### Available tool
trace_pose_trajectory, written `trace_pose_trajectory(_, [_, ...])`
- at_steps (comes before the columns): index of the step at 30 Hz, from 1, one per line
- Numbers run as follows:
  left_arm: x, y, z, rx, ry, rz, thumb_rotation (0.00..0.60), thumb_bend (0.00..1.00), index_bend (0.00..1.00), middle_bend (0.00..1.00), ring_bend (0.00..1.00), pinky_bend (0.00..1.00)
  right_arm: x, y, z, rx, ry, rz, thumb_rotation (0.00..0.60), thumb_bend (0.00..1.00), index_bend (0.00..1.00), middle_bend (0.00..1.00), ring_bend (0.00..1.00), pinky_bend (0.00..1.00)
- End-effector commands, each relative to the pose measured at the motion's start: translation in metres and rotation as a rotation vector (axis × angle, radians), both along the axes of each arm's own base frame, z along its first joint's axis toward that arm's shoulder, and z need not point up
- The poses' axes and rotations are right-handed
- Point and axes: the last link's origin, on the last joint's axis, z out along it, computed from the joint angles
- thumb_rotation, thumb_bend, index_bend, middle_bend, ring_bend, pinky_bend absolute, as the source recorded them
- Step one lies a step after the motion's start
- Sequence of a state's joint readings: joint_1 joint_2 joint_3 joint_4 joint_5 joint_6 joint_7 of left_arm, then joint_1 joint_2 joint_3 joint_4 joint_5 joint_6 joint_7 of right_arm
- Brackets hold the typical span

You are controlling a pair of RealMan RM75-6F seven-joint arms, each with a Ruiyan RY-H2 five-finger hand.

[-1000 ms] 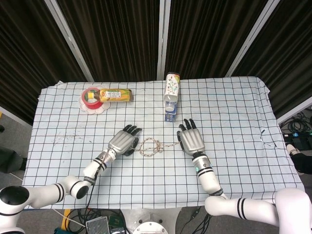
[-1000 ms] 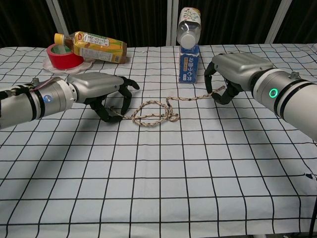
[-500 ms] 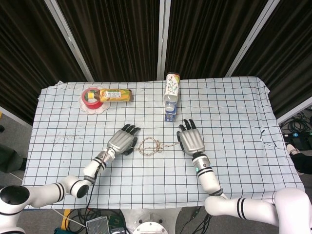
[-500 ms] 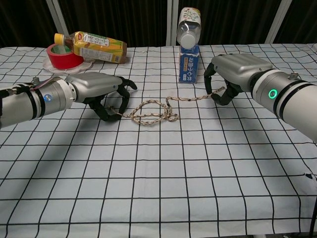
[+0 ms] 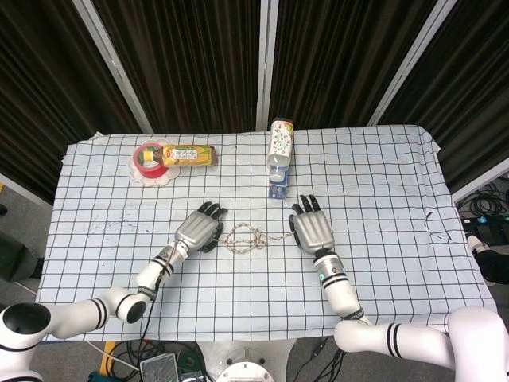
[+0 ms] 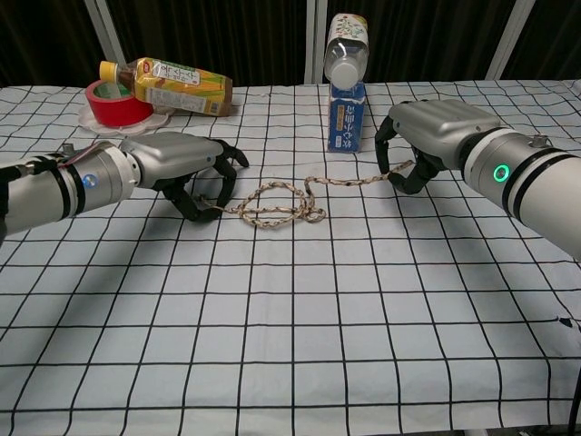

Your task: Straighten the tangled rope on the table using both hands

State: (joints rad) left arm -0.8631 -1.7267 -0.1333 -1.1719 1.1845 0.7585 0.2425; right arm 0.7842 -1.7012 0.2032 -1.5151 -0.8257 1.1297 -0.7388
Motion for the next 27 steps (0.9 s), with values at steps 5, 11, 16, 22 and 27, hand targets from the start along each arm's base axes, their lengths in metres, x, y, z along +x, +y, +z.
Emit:
trace_pose_trajectory(5, [0.0, 0.0, 0.0, 0.011, -0.004, 0.0, 0.6, 0.38, 0.61, 0.13, 0.0, 0.0, -0.001, -0.001, 0.001, -0.002, -0.001, -0.004, 0.6, 0.53, 0.64, 0.22, 0.0, 0.0])
trace_pose_trajectory(11, [-0.002, 0.0, 0.002, 0.015, -0.02, 0.009, 0.6, 0.42, 0.62, 0.14, 0.0, 0.0, -0.002, 0.0, 0.003, -0.006, -0.001, -0.003, 0.6, 0.53, 0.64, 0.22, 0.0, 0.0])
trace_pose_trajectory(16, [-0.006, -0.001, 0.01, 0.022, -0.042, 0.02, 0.6, 0.43, 0.62, 0.15, 0.0, 0.0, -0.004, 0.0, 0.01, -0.016, -0.008, -0.003, 0.6, 0.54, 0.64, 0.22, 0.0, 0.0])
trace_pose_trajectory(22, [-0.022, -0.014, 0.033, 0.055, -0.07, 0.02, 0.6, 0.43, 0.62, 0.15, 0.0, 0.0, -0.015, 0.003, 0.037, -0.06, -0.035, -0.01, 0.6, 0.54, 0.64, 0.22, 0.0, 0.0])
trace_pose_trajectory(27, [-0.047, -0.028, 0.054, 0.076, -0.07, 0.039, 0.6, 0.43, 0.62, 0.15, 0.0, 0.0, -0.035, 0.01, 0.064, -0.102, -0.038, -0.03, 0.6, 0.54, 0.64, 0.22, 0.0, 0.0])
